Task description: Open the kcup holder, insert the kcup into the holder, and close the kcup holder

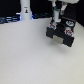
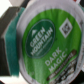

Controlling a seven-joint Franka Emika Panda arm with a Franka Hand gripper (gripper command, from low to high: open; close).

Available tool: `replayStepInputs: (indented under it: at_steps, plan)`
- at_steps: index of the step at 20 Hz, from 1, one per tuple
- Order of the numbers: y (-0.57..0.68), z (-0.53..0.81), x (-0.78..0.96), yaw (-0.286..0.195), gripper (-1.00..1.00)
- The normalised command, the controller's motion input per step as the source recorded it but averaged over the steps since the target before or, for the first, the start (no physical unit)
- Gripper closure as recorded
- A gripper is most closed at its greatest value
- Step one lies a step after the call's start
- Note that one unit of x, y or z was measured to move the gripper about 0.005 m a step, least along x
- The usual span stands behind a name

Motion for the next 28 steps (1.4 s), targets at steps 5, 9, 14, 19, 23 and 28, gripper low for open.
replayStepInputs:
  at_steps: [5, 9, 14, 19, 23, 28]
  plan:
    - [0.54, 0.01, 0.14, 0.026, 1.0]
    - [0.27, -0.03, 0.14, 0.012, 1.0]
    - [0.12, -0.12, 0.04, 0.005, 1.0]
    - [0.07, -0.17, 0.03, 0.001, 1.0]
    - [0.07, -0.23, 0.01, 0.015, 1.0]
    - [0.06, -0.05, 0.01, 0.006, 1.0]
